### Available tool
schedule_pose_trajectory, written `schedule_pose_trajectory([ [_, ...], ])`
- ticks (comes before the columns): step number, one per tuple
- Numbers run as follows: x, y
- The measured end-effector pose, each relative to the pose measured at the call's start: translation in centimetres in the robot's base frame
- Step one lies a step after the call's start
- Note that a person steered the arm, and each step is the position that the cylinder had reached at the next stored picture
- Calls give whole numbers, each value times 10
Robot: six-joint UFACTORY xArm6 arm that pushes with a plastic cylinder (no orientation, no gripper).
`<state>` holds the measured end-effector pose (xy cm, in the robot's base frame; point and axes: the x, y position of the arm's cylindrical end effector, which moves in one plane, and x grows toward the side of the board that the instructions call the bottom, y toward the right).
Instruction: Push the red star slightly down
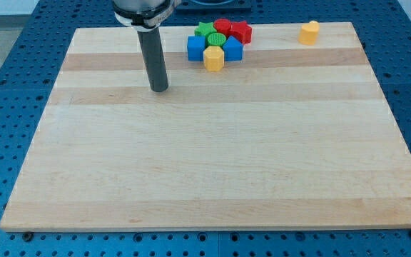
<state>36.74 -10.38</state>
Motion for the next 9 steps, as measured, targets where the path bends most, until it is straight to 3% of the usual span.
schedule_pose_trajectory([
  [1, 0, -21],
  [4, -103, -28],
  [6, -168, -2],
  [9, -175, 74],
])
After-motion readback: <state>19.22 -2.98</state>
